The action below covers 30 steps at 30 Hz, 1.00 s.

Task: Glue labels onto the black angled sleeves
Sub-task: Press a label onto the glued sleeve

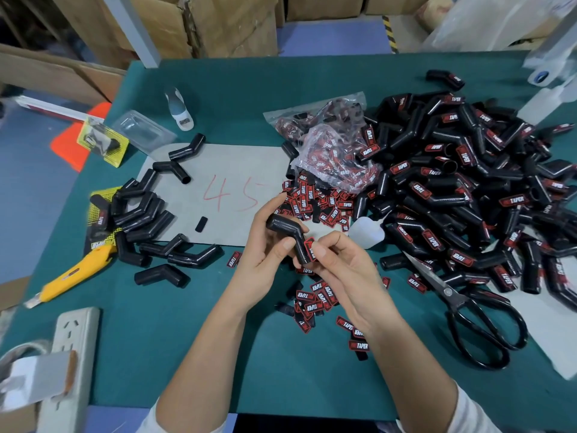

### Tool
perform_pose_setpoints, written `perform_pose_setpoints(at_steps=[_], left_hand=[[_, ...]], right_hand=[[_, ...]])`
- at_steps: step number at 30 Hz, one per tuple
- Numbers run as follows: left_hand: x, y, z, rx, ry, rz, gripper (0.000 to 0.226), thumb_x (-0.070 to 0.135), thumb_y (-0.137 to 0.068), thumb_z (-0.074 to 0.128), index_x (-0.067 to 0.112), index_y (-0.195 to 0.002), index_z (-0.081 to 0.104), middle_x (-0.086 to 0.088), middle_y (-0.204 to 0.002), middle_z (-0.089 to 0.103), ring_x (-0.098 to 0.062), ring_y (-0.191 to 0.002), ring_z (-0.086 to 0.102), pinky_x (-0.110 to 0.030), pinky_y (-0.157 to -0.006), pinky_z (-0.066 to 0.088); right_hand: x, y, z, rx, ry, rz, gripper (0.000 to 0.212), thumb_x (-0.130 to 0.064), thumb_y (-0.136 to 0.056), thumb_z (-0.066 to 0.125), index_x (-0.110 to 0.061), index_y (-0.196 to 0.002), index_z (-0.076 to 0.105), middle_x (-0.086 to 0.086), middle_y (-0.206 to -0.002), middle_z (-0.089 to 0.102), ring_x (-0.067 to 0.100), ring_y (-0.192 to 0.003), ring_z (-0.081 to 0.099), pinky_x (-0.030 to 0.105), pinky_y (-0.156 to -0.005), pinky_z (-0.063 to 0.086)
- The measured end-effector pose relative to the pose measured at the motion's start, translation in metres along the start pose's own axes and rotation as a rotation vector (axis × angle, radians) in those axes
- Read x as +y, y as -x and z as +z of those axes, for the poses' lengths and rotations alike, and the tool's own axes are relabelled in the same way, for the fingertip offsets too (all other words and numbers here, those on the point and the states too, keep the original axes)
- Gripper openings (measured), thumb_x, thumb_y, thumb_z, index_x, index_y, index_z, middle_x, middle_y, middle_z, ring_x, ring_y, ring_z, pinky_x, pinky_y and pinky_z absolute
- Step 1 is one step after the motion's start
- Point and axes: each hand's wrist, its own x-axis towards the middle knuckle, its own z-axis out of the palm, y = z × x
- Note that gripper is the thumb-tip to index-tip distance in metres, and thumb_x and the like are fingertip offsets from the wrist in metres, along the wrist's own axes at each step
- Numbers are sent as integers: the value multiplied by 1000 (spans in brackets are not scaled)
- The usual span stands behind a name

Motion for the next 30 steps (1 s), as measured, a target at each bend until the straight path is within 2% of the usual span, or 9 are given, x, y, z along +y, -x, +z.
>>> perform_pose_setpoints(at_steps=[4,7,11,14,21,27,30], left_hand=[[0,1,-2,-3,-43,25,55,29,-107,57,38,-157,35,-6,-125,65,-24,-110,62,-41,-90,53],[0,1,-1,2,-63,17,57,24,-105,57,41,-156,37,-6,-126,64,-25,-113,60,-51,-97,50],[3,1,2,-11,-69,18,59,20,-104,56,45,-154,38,-3,-126,64,-24,-114,60,-55,-100,47],[6,2,3,-11,-69,8,60,18,-102,56,45,-154,39,-7,-127,63,-26,-112,60,-60,-98,47],[11,2,5,-2,-99,-11,60,20,-102,56,49,-152,39,-10,-127,62,-24,-116,60,-67,-103,45],[12,3,6,-1,-116,-18,60,22,-101,58,49,-152,39,-8,-126,63,-25,-116,61,-70,-103,45],[13,3,7,6,-113,-26,60,22,-101,58,49,-152,39,-9,-126,63,-27,-116,61,-72,-103,44]], right_hand=[[2,-1,0,-1,-33,3,16,-30,-91,79,-18,-85,70,17,-102,72,28,-98,66,36,-96,54],[3,-2,1,0,-45,-8,14,-30,-88,77,-18,-84,70,15,-100,74,26,-96,67,33,-93,55],[3,-3,1,25,-40,-12,17,-30,-86,78,-16,-83,69,17,-100,73,32,-96,65,44,-98,51],[3,-4,0,32,-6,-14,12,-29,-87,77,-21,-81,71,16,-99,74,29,-94,66,45,-98,51],[7,-5,-2,42,22,-24,13,-23,-93,74,-20,-81,71,18,-97,73,31,-92,66,54,-102,49],[10,-7,-4,33,38,-45,24,-37,-87,83,-17,-85,70,21,-98,71,32,-94,66,60,-104,47],[11,-8,-5,34,38,-41,25,-39,-87,84,-17,-86,70,21,-99,72,31,-94,66,56,-102,49]])
